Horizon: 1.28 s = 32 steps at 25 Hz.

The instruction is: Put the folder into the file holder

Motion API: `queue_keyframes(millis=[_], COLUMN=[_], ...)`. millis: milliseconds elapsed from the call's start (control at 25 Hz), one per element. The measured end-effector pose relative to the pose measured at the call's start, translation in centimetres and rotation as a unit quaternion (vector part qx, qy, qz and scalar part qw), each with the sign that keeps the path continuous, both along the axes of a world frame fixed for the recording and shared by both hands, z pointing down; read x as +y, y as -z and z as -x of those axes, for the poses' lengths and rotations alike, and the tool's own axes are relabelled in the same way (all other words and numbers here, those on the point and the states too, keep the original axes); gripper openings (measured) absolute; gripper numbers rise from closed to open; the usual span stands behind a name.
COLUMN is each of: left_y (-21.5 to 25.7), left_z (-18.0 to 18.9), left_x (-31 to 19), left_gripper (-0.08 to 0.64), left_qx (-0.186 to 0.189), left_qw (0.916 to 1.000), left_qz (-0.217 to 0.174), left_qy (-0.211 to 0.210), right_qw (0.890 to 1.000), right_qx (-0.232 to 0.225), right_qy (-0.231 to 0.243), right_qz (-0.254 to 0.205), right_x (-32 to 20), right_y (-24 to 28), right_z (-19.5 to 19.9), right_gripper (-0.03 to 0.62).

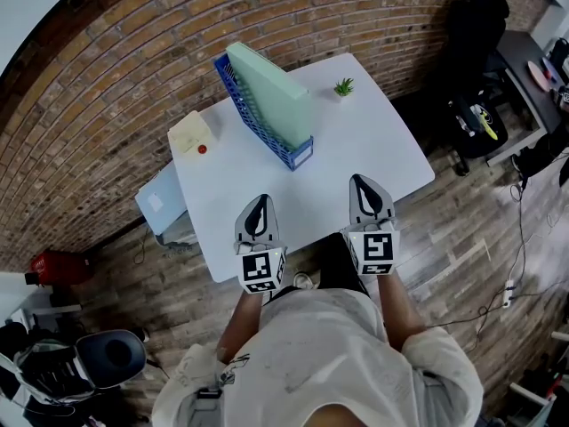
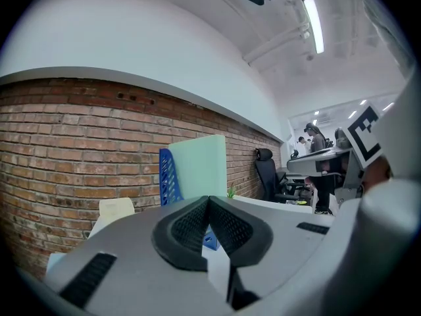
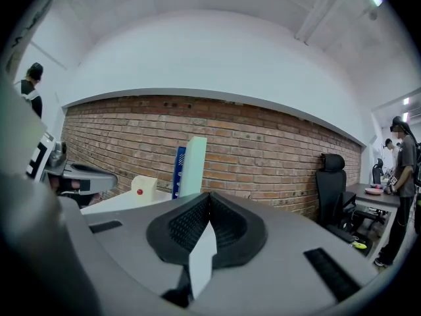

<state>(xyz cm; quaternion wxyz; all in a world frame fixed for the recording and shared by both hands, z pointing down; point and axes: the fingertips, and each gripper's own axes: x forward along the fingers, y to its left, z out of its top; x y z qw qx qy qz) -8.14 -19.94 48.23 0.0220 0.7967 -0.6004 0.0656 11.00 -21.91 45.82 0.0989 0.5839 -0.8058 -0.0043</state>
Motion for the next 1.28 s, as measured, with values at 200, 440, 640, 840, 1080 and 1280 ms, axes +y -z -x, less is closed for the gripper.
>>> queue_keyframes(millis=[200, 440, 640, 840, 1080, 1280], left_y=[0.0, 0.1, -0.1, 0.0, 0.1, 0.0], left_z=[0.1, 0.5, 0.7, 0.8, 0.9, 0.7], left_x=[0.1, 0.0, 0.1, 0.1, -0.2, -0.3], left_gripper=[0.014, 0.014, 0.014, 0.014, 0.014, 0.014], left_qx=[-0.001, -0.002, -0.002, -0.002, 0.000, 0.003], left_qw=[1.0000, 1.0000, 1.0000, 1.0000, 1.0000, 1.0000], left_qz=[-0.001, 0.000, 0.003, 0.001, 0.000, 0.001], left_qy=[0.001, 0.003, 0.005, 0.005, 0.006, 0.003], right_qw=[1.000, 1.000, 1.000, 1.000, 1.000, 1.000], right_qx=[0.003, 0.006, 0.006, 0.006, 0.013, 0.009], right_qy=[-0.002, -0.001, 0.004, 0.013, 0.012, 0.010], right_qz=[0.001, 0.008, 0.018, 0.015, 0.017, 0.018], right_x=[0.1, -0.2, 0.0, -0.1, -0.2, -0.2], right_y=[0.0, -0.1, -0.6, -0.2, -0.3, 0.1], right_z=[-0.1, 0.2, 0.6, 1.1, 0.9, 1.0], right_gripper=[0.018, 0.020, 0.020, 0.019, 0.020, 0.020])
